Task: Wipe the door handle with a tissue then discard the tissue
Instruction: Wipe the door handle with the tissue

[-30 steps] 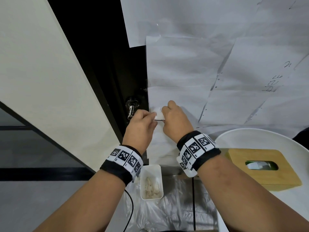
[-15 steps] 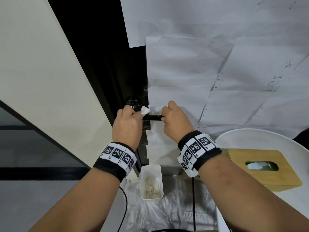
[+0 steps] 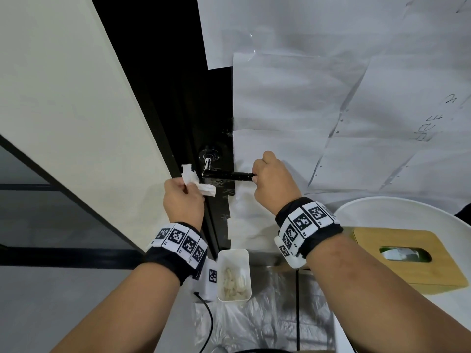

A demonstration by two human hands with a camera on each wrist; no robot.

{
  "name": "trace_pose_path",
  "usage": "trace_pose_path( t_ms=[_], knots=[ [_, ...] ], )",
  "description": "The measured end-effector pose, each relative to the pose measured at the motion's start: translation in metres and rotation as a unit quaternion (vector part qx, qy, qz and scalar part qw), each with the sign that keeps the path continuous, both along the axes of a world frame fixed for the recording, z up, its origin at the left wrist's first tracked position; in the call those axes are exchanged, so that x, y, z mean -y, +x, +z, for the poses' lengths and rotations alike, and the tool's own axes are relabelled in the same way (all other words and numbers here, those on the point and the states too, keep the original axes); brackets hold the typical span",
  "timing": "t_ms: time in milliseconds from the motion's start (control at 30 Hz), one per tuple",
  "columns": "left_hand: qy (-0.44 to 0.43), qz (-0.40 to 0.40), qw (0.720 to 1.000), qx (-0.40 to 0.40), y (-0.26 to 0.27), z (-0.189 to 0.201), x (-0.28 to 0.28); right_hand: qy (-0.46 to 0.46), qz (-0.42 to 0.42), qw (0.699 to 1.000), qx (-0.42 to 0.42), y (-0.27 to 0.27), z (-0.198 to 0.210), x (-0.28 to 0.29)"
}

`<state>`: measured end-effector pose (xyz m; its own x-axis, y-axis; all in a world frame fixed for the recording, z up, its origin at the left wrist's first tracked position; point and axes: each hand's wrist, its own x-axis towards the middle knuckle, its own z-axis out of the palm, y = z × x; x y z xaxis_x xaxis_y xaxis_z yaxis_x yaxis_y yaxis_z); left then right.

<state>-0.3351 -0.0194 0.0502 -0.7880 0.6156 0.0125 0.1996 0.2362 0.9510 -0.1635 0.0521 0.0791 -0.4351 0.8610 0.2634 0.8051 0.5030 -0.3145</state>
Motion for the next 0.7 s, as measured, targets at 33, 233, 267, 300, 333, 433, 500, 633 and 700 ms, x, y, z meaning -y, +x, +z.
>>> trace_pose_path(
  t_ms=[33, 233, 267, 300, 333, 433, 500, 633, 700],
  knots=[
    [-0.018, 0.001, 0.998, 0.055, 0.002, -0.001, -0.001, 0.0, 0.0, 1.0, -0.001, 0.0, 0.0, 0.0],
    [0.075, -0.099, 0.903, 0.41, 0.025, 0.013, -0.006, 0.0, -0.003, 1.0, -0.002, -0.001, 0.001, 0.002],
    [0.091, -0.118, 0.894, 0.422, 0.027, 0.015, -0.007, 0.0, -0.004, 1.0, 0.0, -0.001, 0.002, 0.002],
    [0.103, -0.127, 0.89, 0.425, 0.026, 0.015, -0.009, 0.0, -0.004, 1.0, 0.0, -0.001, 0.002, 0.002],
    [0.11, -0.128, 0.89, 0.424, 0.027, 0.017, -0.01, 0.0, -0.004, 1.0, -0.001, 0.0, 0.002, 0.002],
    [0.117, -0.115, 0.898, 0.408, 0.026, 0.017, -0.012, 0.002, -0.003, 1.0, -0.004, 0.0, 0.002, 0.002],
    [0.127, -0.102, 0.9, 0.404, 0.025, 0.015, -0.011, 0.003, -0.002, 1.0, -0.004, 0.001, 0.001, 0.002],
    [0.164, -0.045, 0.895, 0.413, 0.021, 0.015, -0.007, 0.004, 0.002, 1.0, -0.004, 0.001, 0.001, 0.002],
    [0.175, -0.004, 0.904, 0.389, 0.018, 0.015, -0.004, 0.002, 0.003, 1.0, -0.004, 0.001, 0.0, 0.002]
  ],
)
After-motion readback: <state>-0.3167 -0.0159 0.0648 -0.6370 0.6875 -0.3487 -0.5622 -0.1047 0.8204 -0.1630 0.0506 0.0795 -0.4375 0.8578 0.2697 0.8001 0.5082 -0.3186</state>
